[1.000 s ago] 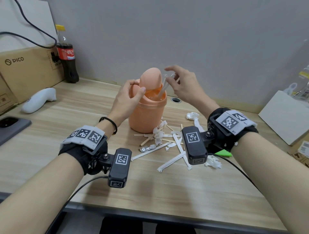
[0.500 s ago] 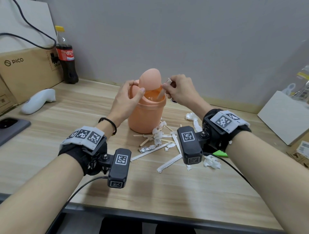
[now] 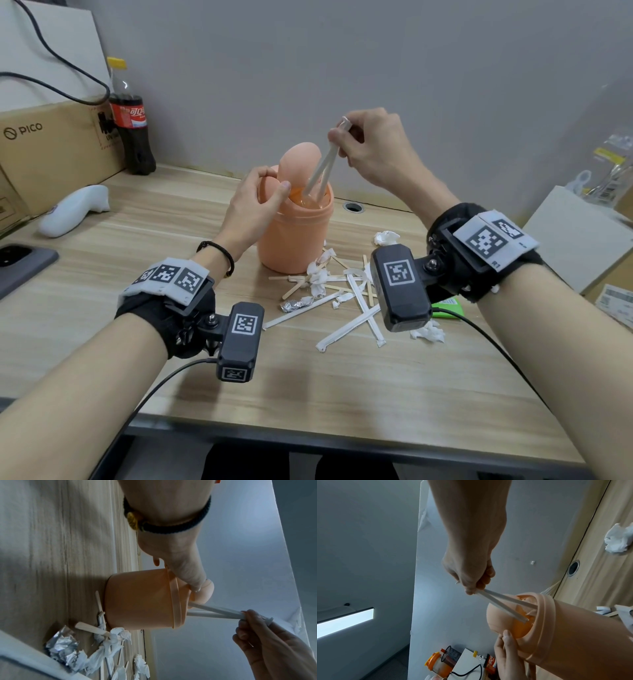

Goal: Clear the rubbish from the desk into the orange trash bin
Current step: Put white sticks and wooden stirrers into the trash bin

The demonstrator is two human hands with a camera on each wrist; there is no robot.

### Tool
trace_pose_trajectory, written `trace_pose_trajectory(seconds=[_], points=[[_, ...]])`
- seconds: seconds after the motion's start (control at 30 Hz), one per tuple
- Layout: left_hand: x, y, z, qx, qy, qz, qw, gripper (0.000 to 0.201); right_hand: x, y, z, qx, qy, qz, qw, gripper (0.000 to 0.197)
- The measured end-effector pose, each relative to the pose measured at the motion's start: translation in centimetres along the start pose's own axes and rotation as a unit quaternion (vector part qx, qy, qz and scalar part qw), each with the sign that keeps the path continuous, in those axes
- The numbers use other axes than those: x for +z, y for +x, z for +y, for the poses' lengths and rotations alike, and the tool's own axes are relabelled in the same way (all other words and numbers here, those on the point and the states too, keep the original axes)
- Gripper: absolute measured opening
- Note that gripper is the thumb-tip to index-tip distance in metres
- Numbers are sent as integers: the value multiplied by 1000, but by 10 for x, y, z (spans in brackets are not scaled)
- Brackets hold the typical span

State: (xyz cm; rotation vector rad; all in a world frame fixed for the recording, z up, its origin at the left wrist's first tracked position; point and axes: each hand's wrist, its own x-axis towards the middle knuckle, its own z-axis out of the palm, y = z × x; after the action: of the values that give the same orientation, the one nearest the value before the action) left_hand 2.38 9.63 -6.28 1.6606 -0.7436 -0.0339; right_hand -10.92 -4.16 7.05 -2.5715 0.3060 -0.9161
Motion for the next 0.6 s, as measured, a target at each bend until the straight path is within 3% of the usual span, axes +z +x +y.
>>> trace_pose_trajectory(seconds=[0.27,0.6], points=[[-1,-1,2,3,0,-4,1000,54,-11,9,-10,-28,5,39,999,25],[-1,0,1,-6,2,-3,1000,48,33,-2,17,23,-28,-55,998,30]])
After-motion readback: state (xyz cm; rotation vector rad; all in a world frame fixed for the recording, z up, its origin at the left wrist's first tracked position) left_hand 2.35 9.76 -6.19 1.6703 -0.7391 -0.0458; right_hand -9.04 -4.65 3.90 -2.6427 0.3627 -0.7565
